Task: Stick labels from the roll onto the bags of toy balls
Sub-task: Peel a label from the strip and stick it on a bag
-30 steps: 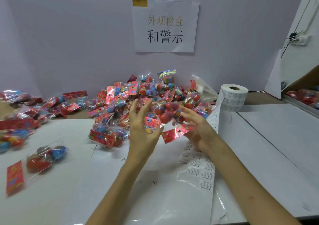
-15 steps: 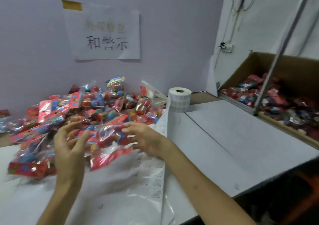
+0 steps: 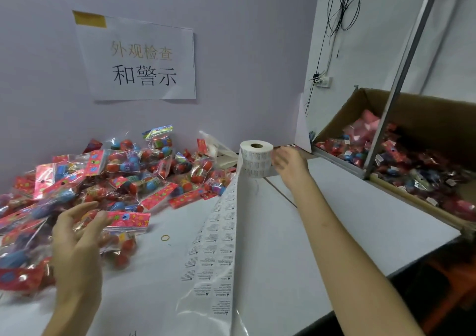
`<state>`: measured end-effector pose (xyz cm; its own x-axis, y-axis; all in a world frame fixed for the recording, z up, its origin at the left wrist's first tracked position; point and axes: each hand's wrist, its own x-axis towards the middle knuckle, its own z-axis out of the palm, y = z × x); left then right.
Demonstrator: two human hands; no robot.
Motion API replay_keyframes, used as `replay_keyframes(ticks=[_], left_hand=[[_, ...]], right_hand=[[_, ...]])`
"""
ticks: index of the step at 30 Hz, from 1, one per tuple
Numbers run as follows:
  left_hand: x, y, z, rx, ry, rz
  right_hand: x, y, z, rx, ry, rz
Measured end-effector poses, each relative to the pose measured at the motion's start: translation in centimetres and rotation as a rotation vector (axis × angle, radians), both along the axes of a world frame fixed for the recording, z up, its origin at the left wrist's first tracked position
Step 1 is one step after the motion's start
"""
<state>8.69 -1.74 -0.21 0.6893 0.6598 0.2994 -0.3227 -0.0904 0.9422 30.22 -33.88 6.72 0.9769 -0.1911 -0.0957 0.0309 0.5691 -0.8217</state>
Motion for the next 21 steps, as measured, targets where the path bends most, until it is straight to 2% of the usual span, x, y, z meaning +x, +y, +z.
replay_keyframes(ticks=[6,9,12,15,17,19,21], left_hand=[[-0.1,-0.6,0.0,0.035,0.028,-0.003],[-0.1,-0.7,-0.1,0.049,0.034,-0.027],[0.1,-0.6,0.0,0.019,0.061,-0.043],[0.2,-0.8,0.0,0.026,0.099,-0.058],[0.3,-0.8,-0.1,0.025,0.119,-0.056],[0.4,-0.6,-0.3,0.030,0.138,-0.048],[0.6,-0.6,-0.6,0.047,0.170,-0.042]], right_hand=[[-2.7,4.6,-0.3,-0.068,-0.073,0.109],[-4.6,8.0,1.1,-0.313,-0.238,0.181],[-6.3,11.0,0.9,-0.658,-0.417,0.131],[-7.7,13.2,-1.6,-0.900,-0.483,0.144],[-8.2,13.4,-3.7,-1.084,-0.507,0.040],[-8.2,13.3,-4.9,-1.161,-0.524,-0.034],[-8.4,13.7,-5.7,-1.160,-0.544,0.082]])
